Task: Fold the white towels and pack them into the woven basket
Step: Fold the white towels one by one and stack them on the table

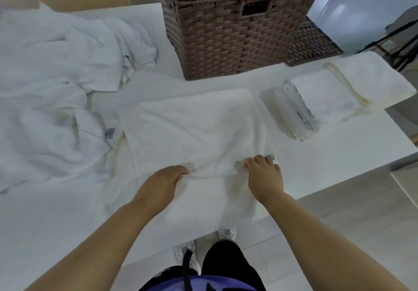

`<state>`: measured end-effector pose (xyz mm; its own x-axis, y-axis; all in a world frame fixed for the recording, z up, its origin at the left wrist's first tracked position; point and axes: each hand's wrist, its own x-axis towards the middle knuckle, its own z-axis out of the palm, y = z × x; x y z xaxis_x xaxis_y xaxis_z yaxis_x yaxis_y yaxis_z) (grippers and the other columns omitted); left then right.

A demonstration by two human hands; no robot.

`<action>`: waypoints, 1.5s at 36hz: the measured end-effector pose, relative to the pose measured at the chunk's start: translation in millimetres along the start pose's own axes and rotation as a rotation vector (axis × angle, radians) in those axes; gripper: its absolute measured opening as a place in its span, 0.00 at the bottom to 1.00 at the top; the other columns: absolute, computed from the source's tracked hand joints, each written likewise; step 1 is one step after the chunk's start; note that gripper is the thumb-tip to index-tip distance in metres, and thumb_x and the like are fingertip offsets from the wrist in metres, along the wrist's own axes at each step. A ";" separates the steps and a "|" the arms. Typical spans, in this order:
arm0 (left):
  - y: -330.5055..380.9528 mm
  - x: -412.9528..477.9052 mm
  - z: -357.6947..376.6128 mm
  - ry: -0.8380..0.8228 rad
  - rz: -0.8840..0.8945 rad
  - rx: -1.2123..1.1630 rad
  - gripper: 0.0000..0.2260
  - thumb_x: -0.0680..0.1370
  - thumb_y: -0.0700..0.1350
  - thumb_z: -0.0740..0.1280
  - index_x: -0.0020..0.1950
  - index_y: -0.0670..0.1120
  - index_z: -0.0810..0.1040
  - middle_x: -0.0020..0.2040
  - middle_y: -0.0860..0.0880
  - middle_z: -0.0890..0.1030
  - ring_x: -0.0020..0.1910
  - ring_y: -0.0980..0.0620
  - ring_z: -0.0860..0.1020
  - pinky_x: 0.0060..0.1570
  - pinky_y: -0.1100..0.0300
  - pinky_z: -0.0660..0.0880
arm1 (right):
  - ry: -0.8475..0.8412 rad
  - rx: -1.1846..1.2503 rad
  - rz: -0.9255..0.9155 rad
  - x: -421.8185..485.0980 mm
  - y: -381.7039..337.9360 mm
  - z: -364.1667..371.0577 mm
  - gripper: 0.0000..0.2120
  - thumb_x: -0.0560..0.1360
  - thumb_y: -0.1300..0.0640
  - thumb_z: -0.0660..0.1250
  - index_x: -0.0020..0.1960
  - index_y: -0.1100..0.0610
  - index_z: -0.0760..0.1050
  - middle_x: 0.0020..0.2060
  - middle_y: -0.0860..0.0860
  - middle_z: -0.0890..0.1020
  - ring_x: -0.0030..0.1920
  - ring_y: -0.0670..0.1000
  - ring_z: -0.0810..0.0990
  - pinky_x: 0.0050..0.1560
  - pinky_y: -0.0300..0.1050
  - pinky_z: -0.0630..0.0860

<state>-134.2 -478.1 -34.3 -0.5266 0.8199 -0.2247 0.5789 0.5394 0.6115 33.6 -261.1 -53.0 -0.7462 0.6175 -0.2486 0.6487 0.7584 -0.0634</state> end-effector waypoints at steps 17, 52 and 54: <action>26.5 21.4 -112.3 0.191 0.153 0.108 0.15 0.71 0.25 0.59 0.41 0.41 0.80 0.44 0.49 0.78 0.45 0.49 0.77 0.47 0.65 0.69 | -0.091 0.144 -0.226 30.1 -48.9 -63.3 0.29 0.73 0.41 0.66 0.67 0.54 0.62 0.63 0.50 0.69 0.62 0.53 0.70 0.58 0.48 0.71; 31.4 43.6 -204.2 0.484 0.128 0.133 0.22 0.71 0.25 0.58 0.48 0.47 0.83 0.53 0.48 0.82 0.54 0.46 0.78 0.54 0.59 0.71 | 0.350 0.401 -0.078 60.8 -23.9 -175.0 0.06 0.75 0.63 0.55 0.47 0.52 0.64 0.42 0.51 0.77 0.42 0.51 0.75 0.41 0.46 0.72; 48.1 44.7 -230.6 0.603 0.211 0.148 0.21 0.69 0.24 0.59 0.44 0.46 0.83 0.49 0.46 0.83 0.51 0.44 0.79 0.53 0.55 0.73 | 0.451 0.386 -0.132 59.7 -22.6 -202.8 0.06 0.75 0.62 0.59 0.46 0.52 0.66 0.41 0.49 0.77 0.40 0.50 0.75 0.39 0.47 0.72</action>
<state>-273.5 -459.8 159.9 -0.6243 0.6828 0.3796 0.7647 0.4347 0.4757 -55.9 -199.1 129.7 -0.7592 0.6146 0.2140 0.4904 0.7565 -0.4328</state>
